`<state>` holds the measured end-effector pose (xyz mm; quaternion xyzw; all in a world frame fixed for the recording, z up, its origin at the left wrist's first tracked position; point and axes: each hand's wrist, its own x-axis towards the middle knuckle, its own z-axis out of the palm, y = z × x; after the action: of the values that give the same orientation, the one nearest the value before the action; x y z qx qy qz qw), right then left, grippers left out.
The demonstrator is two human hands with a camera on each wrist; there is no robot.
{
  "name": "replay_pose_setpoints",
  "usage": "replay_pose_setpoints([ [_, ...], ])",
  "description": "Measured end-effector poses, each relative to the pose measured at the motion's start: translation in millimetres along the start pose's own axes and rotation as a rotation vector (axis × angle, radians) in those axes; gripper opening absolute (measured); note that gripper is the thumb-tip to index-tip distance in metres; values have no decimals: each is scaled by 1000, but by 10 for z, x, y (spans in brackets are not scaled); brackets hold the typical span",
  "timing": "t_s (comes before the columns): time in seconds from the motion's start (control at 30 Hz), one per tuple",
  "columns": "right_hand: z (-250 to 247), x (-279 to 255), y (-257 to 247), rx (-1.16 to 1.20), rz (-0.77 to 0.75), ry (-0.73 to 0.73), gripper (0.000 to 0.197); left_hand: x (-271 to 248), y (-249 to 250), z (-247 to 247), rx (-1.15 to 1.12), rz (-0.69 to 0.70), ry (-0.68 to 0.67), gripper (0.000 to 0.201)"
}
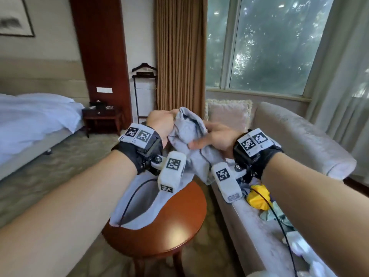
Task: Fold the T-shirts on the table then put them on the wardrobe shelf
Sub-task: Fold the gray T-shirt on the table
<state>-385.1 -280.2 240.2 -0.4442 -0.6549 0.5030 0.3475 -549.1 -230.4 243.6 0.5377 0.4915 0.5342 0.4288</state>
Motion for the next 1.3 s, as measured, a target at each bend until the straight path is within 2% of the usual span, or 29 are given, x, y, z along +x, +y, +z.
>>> replay_pose_setpoints([
  [0.1, 225, 85, -22, -112, 32, 77, 17, -27, -42, -323, 51, 4, 69, 19],
  [0.13, 274, 133, -23, -120, 34, 103, 12, -22, -69, -439, 76, -7, 90, 25],
  [0.2, 318, 246, -37, -118, 28, 189, 20, 29, -127, -682, 74, -69, 102, 62],
  [0.27, 340, 396, -39, -121, 13, 279, 23, -1, -148, -900, 91, -114, 18, 81],
  [0.33, 391, 598, -17, -66, 14, 387, 22, 13, -181, -1077, 250, -108, -155, 93],
  [0.37, 427, 693, 9, -45, 35, 452, 22, -1, -170, -1155, 365, -65, -248, 91],
  [0.43, 512, 884, 49, -50, 84, 526, 20, -12, -177, -1270, 597, -11, -380, 71],
  [0.5, 629, 1063, 143, -75, 113, 484, 22, 37, -249, -1351, 839, 4, -422, 44],
  [0.53, 629, 1075, 225, -121, 99, 488, 30, 59, -291, -1379, 907, 5, -401, 35],
  [0.57, 596, 1107, 228, -211, 129, 620, 37, 93, -347, -1413, 924, 10, -351, 36],
  [0.6, 639, 1153, 130, -171, 224, 775, 34, 123, -389, -1460, 896, 9, -283, 41],
  [0.67, 718, 1311, 75, -182, 210, 641, 19, 210, -496, -1580, 762, -13, -105, 41],
  [0.7, 756, 1374, 39, -200, 186, 508, 25, 256, -523, -1630, 690, -29, -28, 35],
  [0.73, 758, 1338, 26, -223, 145, 436, 33, 286, -535, -1663, 601, -35, 45, 30],
  [0.83, 775, 1286, 48, -331, 68, 386, 43, 338, -526, -1678, 362, -26, 196, 22],
  [0.9, 793, 1237, 22, -336, 67, 354, 41, 356, -493, -1655, 322, 17, 204, 7],
  [0.97, 761, 1146, 57, -460, 79, 311, 35, 332, -445, -1637, 305, 33, 213, 19],
  [1.0, 734, 1107, 89, -545, 85, 305, 27, 325, -430, -1622, 274, 33, 229, 22],
  [1.07, 681, 1042, 152, -654, 111, 384, 8, 292, -437, -1558, 190, 51, 250, 11],
  [1.17, 606, 982, 233, -655, 182, 534, 24, 200, -468, -1409, 158, 97, 283, 2],
  [1.23, 571, 976, 262, -620, 217, 622, 34, 124, -442, -1387, 291, 217, 340, 12],
  [1.3, 524, 960, 262, -508, 235, 712, 37, 74, -408, -1414, 514, 353, 295, 19],
])
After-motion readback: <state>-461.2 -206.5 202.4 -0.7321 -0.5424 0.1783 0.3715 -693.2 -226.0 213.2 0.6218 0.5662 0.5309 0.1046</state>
